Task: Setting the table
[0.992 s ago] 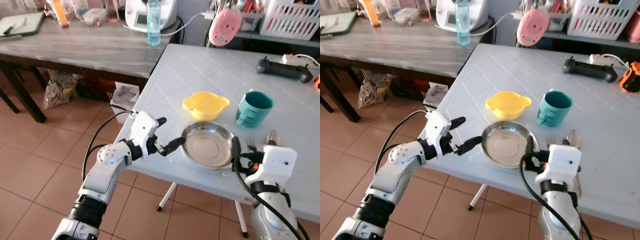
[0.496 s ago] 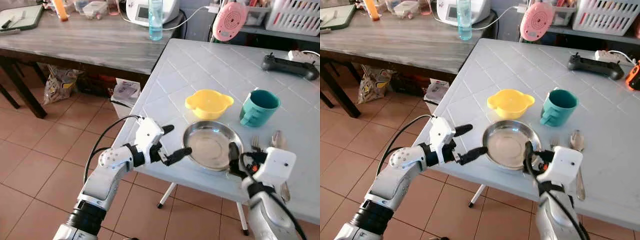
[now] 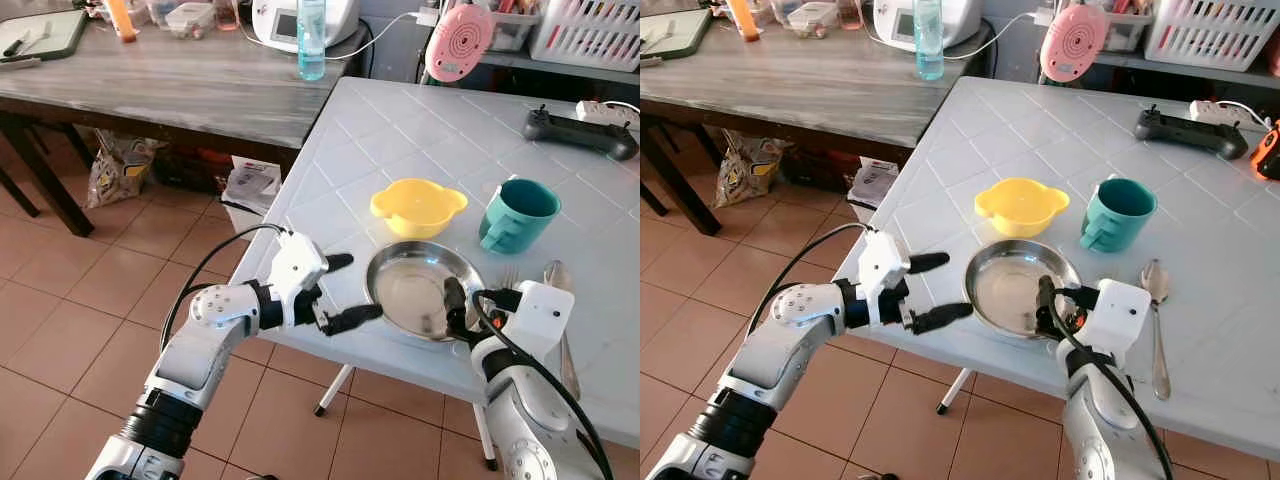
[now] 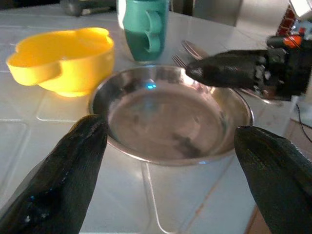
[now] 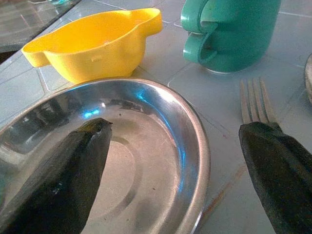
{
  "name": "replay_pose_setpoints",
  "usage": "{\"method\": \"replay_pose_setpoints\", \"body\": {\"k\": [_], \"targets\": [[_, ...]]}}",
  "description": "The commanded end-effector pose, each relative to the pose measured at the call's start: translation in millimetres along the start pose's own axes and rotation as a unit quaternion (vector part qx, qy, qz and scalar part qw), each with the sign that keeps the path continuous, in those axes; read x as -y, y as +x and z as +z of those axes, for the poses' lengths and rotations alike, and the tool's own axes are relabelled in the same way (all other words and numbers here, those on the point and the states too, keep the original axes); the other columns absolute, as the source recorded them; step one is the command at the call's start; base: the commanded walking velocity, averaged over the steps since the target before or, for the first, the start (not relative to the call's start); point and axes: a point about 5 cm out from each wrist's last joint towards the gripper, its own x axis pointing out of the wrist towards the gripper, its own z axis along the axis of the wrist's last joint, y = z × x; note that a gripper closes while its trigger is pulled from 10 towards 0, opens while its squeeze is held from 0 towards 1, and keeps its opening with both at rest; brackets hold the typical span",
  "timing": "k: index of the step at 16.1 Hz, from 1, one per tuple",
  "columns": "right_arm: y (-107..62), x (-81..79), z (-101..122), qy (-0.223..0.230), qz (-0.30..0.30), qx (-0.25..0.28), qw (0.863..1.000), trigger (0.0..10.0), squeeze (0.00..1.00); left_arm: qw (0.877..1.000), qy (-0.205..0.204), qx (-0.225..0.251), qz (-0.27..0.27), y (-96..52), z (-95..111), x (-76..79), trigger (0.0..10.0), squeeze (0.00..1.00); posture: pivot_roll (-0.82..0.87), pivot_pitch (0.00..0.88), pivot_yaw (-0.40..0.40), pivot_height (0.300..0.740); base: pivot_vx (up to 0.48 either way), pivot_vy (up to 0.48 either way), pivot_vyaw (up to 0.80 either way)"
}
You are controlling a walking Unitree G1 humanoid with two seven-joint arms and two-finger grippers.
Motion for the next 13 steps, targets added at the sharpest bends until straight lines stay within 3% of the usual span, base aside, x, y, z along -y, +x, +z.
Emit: {"method": "replay_pose_setpoints", "body": {"k": [1, 12, 13], "targets": [[1.7, 1.3, -3, 0.023, -0.013, -0.011, 1.000, 10.0, 0.00, 1.000, 0.010, -0.004, -0.017, -0.5, 2, 3.9, 10.0, 0.00, 0.06, 0.125, 0.007, 0.740, 0.000, 0.000, 0.00], [14.3, -10.0, -12, 0.029, -0.026, -0.070, 0.997, 10.0, 0.00, 0.999, -0.001, -0.005, -0.046, 6.5, 2, 13.4, 10.0, 0.00, 0.06, 0.125, 0.002, 0.740, 0.000, 0.000, 0.00], [15.1, -11.6, -11, 0.030, -0.023, -0.071, 0.997, 7.7, 0.00, 0.999, -0.002, -0.004, -0.048, 7.3, 3, 14.1, 10.0, 0.00, 0.06, 0.124, 0.001, 0.740, 0.000, 0.000, 0.00]]}}
